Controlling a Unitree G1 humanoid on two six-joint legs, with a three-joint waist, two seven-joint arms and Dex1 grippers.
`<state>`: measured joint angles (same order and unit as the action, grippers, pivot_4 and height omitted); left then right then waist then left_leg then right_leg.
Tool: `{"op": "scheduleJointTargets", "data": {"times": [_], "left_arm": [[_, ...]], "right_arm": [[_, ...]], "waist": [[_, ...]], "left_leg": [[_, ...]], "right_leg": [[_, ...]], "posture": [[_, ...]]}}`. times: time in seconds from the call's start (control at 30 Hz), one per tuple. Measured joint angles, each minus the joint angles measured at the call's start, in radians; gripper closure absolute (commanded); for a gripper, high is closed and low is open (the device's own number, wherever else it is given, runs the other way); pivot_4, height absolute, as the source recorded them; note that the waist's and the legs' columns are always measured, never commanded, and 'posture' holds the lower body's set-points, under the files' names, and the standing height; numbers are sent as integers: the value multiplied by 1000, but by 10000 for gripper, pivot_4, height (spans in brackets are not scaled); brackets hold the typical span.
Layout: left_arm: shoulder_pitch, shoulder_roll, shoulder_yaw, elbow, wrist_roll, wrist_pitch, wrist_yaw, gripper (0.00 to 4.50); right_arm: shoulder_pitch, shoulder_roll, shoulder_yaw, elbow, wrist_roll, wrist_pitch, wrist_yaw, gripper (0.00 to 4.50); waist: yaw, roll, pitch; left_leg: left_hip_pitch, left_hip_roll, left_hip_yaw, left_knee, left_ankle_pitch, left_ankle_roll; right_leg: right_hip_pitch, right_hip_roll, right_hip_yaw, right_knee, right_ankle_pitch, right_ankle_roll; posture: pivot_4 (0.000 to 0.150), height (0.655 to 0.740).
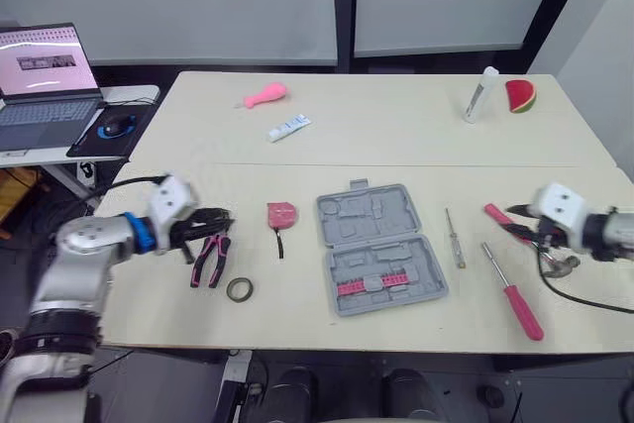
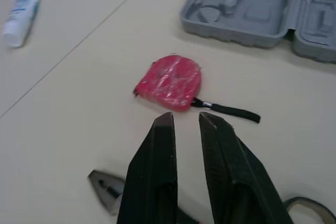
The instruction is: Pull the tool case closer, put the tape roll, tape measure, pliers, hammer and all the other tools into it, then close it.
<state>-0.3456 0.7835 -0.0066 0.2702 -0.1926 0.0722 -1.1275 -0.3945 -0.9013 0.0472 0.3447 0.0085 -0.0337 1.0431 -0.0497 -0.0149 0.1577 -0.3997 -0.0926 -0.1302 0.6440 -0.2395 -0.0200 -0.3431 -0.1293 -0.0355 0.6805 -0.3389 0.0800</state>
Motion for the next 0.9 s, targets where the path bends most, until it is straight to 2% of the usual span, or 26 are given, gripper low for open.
{"op": "scheduleJointTargets", "data": {"times": [0.23, 0.4, 0.73, 0.9], "left_arm": [[0, -73, -152, -37, 85, -47, -19, 45000], [-21, -149, -215, -29, 127, -59, -2, 45000], [-104, -286, -303, 176, 242, -150, 85, 45000], [-140, -329, -311, 234, 277, -175, 116, 45000]], "right_arm": [[-111, 92, 145, 67, -113, -23, 1, 44944], [-177, 146, 217, 166, -187, -72, -17, 44944], [-296, 242, 315, 378, -311, -194, -74, 44944], [-306, 259, 330, 398, -325, -218, -78, 44944]], "waist": [[2, 0, 0], [2, 0, 0], [-3, 0, 0], [-5, 0, 0]], "left_leg": [[0, 0, 0, 0, 0, 0], [0, 0, 0, 0, 0, 0], [0, 0, 0, 1, 0, -1], [0, 0, -1, 1, 1, -1]], "right_leg": [[0, 0, 0, 0, 0, 0], [0, 0, -1, 0, 0, 0], [0, 0, -1, 0, 0, 0], [0, 0, -1, 0, 0, 0]], "posture": [[1500, 7400], [1500, 7400], [1500, 7400], [1500, 7400]]}}
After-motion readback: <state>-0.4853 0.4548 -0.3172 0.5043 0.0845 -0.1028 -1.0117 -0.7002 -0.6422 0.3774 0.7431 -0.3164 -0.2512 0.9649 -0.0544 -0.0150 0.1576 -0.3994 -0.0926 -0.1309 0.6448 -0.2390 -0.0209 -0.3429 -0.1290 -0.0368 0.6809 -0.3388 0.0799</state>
